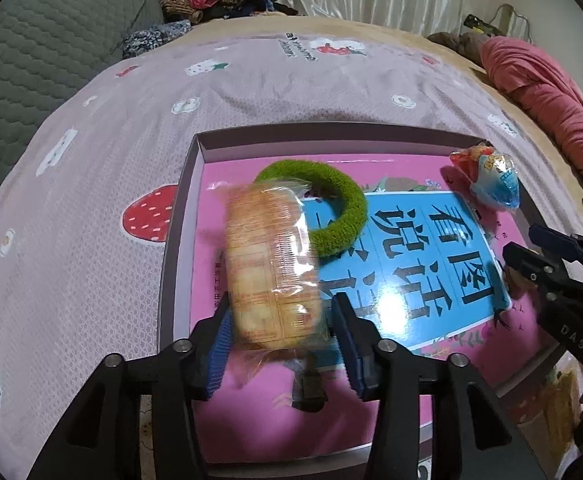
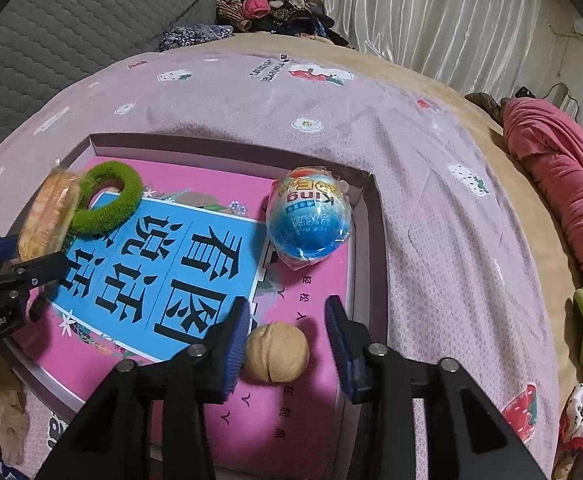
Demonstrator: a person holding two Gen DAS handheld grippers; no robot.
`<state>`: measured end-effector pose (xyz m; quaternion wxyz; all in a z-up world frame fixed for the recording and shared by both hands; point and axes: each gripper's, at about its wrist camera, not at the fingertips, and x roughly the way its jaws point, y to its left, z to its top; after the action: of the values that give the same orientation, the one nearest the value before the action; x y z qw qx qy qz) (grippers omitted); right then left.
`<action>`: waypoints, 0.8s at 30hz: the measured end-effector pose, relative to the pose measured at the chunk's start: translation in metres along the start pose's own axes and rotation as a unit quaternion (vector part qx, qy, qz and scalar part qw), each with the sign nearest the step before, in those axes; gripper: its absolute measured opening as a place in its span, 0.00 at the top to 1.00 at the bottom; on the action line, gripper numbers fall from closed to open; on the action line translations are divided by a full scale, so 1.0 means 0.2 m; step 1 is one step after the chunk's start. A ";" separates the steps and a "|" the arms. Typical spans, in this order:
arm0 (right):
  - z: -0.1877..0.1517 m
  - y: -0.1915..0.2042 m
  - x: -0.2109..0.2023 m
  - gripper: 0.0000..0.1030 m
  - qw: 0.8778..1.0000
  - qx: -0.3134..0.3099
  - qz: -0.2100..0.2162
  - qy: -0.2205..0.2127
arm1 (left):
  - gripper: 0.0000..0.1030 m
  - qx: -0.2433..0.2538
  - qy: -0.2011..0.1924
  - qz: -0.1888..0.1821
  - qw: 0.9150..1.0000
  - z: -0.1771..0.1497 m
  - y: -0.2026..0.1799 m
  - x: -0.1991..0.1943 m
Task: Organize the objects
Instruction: 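Lower and open left gripper on the book while right gripper releases the walnut ball, then withdraw both open grippers from the tray toward the remaining items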
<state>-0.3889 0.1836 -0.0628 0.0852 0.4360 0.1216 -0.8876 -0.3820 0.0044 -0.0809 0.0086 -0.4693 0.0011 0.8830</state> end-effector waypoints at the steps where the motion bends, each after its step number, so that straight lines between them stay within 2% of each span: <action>1: 0.00 0.00 0.00 0.57 1.000 0.000 0.001 0.000 | 0.46 -0.001 0.001 -0.002 1.000 0.00 0.00 0.00; 6: 0.00 -0.01 -0.01 0.52 1.000 0.003 0.000 -0.004 | 0.42 -0.003 0.003 0.002 1.000 0.00 0.01 0.00; 8: 0.01 -0.02 -0.03 0.49 1.000 0.005 0.000 -0.010 | 0.35 -0.005 0.003 -0.002 1.000 0.00 0.01 -0.01; 12: 0.01 -0.04 -0.07 0.43 1.000 0.016 0.002 -0.027 | 0.28 -0.009 -0.002 -0.010 1.000 0.01 0.02 -0.04; 18: 0.03 -0.07 -0.14 0.38 0.999 0.027 0.001 -0.047 | 0.25 -0.011 -0.023 -0.003 1.000 0.02 0.03 -0.11; 24: 0.05 -0.06 -0.21 0.34 0.997 0.027 -0.002 -0.069 | 0.24 -0.021 -0.047 -0.014 0.999 0.04 0.05 -0.21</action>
<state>-0.3734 0.1945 -0.0220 0.0796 0.3758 0.0929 -0.9186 -0.3648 -0.0056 -0.0418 0.0117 -0.4275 -0.0241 0.9036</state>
